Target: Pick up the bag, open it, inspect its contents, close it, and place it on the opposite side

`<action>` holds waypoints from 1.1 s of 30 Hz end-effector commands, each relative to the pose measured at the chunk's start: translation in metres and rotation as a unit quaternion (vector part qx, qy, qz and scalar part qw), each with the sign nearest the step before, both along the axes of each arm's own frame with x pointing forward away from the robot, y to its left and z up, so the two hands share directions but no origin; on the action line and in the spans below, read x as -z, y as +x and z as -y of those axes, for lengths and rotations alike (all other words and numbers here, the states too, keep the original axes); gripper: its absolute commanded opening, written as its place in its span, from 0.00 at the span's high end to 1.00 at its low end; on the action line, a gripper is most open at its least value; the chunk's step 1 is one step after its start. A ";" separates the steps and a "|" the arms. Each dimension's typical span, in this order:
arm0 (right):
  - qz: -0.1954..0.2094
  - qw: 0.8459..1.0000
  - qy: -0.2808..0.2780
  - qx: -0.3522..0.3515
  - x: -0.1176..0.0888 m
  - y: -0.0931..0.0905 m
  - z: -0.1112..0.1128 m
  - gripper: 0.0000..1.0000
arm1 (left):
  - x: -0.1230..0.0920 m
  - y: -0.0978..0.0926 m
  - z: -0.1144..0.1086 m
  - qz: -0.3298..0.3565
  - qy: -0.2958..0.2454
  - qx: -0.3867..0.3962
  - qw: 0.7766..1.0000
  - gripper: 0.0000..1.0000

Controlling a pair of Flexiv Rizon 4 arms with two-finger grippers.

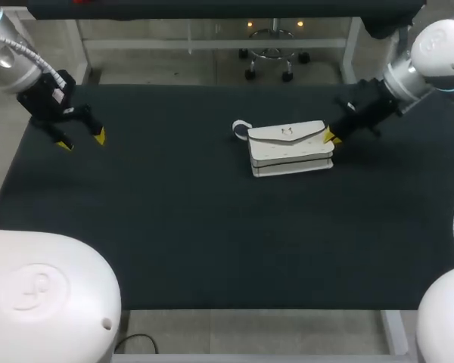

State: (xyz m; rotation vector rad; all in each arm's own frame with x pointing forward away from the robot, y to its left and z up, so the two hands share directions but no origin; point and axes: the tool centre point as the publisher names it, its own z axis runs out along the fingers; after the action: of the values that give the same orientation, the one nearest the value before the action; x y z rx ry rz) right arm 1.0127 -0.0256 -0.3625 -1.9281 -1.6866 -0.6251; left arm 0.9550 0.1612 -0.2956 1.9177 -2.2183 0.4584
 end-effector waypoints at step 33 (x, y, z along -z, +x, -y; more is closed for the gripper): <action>-0.011 1.000 -0.015 0.005 -0.001 0.025 0.109 1.00 | -0.018 0.021 -0.019 -0.001 0.049 -0.009 0.999 0.00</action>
State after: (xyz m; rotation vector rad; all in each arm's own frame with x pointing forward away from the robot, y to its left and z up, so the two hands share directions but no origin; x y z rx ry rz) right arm 1.0361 -0.1340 -0.3617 -1.9622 -1.6838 -0.5847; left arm 0.9761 0.1809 -0.2780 1.9840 -2.2646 0.3573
